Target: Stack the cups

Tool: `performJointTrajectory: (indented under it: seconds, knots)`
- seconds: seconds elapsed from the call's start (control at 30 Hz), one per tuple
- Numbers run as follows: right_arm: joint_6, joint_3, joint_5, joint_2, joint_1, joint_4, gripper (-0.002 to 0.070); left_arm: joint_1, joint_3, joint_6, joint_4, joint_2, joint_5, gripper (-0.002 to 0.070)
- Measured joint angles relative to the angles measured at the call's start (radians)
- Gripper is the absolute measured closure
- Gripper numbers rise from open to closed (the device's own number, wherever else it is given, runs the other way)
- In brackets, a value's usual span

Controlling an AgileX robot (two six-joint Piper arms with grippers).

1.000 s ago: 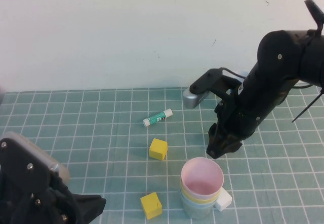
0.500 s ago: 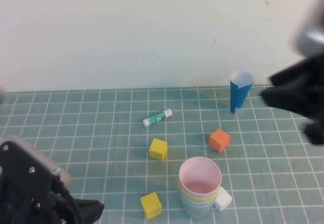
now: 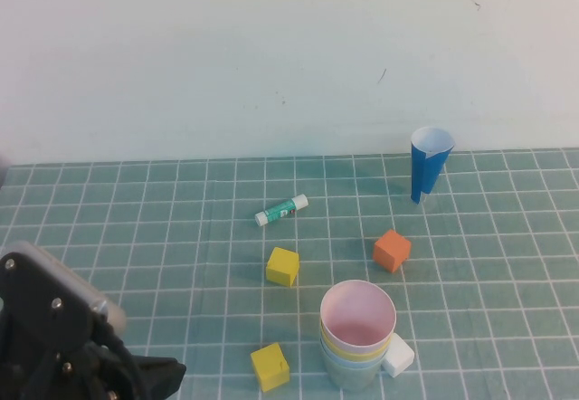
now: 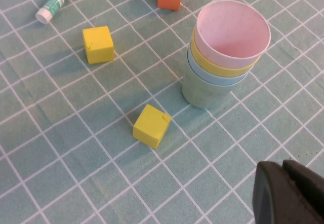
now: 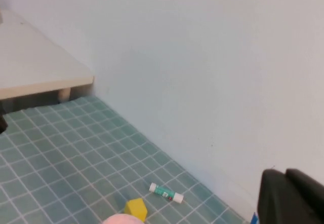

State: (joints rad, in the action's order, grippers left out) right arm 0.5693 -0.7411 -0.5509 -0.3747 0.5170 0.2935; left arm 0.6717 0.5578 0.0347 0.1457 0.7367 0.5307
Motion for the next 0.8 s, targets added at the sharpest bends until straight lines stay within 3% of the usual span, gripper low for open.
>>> performJointTrajectory:
  seconds: [0.3, 0.47, 0.63, 0.8]
  knots:
    - [-0.055, 0.005, -0.259, 0.130, 0.000, -0.127, 0.0678, 0.000, 0.000, 0.000, 0.000, 0.000, 0.000, 0.0677]
    - [-0.077, 0.048, -0.307, 0.142, 0.000, -0.257, 0.0678, 0.000, 0.000, 0.000, 0.000, 0.000, 0.000, 0.0677]
    - [-0.109, 0.160, -0.164, 0.144, 0.000, -0.278, 0.0678, 0.000, 0.000, 0.000, 0.000, 0.000, 0.000, 0.0677]
    - [-0.132, 0.342, 0.129, 0.144, 0.000, -0.261, 0.0678, 0.000, 0.000, 0.000, 0.000, 0.000, 0.000, 0.0677]
